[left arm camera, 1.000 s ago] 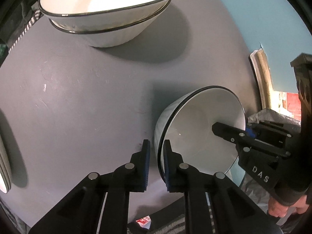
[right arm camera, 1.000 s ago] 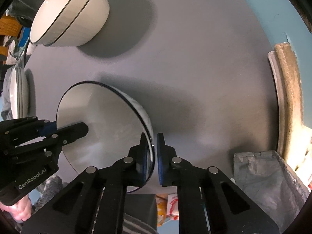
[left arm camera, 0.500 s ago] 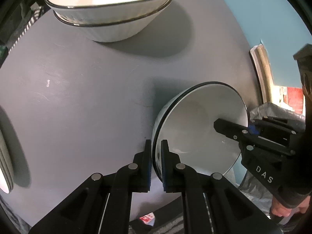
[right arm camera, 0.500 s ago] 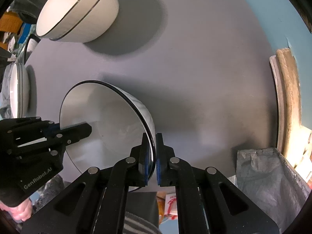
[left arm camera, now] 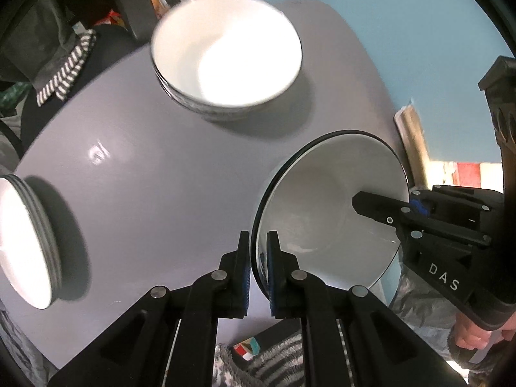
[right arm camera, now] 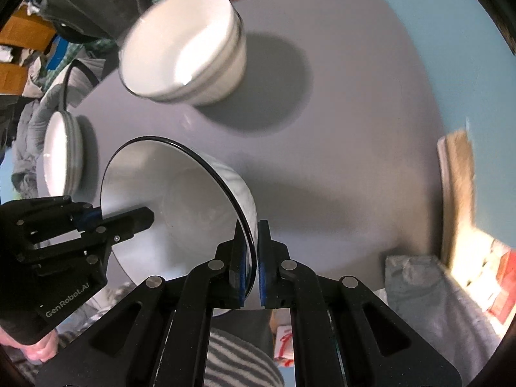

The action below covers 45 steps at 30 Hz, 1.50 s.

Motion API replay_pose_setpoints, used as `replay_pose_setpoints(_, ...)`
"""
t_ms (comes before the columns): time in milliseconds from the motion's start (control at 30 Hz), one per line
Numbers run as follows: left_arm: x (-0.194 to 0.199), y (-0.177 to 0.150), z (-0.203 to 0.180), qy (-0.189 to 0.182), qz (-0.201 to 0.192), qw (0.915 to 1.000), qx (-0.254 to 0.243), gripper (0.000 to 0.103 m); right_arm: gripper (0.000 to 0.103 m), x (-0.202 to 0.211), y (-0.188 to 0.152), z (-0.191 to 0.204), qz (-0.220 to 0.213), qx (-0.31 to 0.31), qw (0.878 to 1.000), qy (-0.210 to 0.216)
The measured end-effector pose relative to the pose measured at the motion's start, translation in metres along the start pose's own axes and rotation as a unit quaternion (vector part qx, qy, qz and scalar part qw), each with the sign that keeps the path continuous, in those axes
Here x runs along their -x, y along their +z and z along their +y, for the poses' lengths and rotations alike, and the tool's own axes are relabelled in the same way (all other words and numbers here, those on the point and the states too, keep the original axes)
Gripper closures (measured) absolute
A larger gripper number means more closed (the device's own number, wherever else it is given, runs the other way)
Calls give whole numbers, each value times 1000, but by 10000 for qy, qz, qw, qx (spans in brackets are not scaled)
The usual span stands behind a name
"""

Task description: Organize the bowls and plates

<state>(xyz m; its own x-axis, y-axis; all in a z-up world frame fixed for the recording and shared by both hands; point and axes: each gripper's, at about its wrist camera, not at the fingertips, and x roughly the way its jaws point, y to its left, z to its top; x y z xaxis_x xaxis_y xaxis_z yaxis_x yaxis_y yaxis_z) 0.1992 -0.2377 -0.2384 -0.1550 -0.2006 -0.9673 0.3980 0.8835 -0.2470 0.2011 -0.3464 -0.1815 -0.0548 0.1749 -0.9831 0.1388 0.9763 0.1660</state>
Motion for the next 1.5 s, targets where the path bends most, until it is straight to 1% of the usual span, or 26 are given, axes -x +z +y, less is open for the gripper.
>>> replay_pose_setpoints(33,2,2,-5,28,-57,10000,8,95,97,6,5,2,-33,62,10000,-22)
replay_pose_setpoints(200,24,20,-3,59,-267,9996,108,95,97,24,17,8,-138,260,9995,-86)
replay_pose_setpoints(267,25,29,-10,90,-341,9993,102,95,97,27,23,9,-155,298,9994,-77)
replay_pose_setpoints(333,31,39,-9,116,-425,9990,112,95,97,27,24,15,-198,352,9991,-89)
replay_pose_setpoints(367,32,41,-8,125,-452,9988,118,95,97,30,30,17,-236,402,9988,-119)
replay_pose_setpoints(433,38,51,-3,138,-507,9984,183,95,97,37,27,14,-281,487,9983,-166)
replay_pose_setpoints(533,43,64,3,257,-618,9975,235,95,97,38,40,16,-270,548,9980,-150)
replay_pose_setpoints(700,37,83,13,374,-589,9970,327,95,97,29,65,25,-214,543,9982,-138)
replay_pose_setpoints(900,27,97,18,452,-489,9969,417,95,97,17,85,21,-63,412,9991,-41)
replay_pose_setpoints(1200,17,104,13,603,-339,9970,351,95,97,5,97,16,78,299,9995,-2)
replay_pose_setpoints(1500,11,108,18,540,-292,9973,411,95,96,1,104,18,103,322,9994,-99)
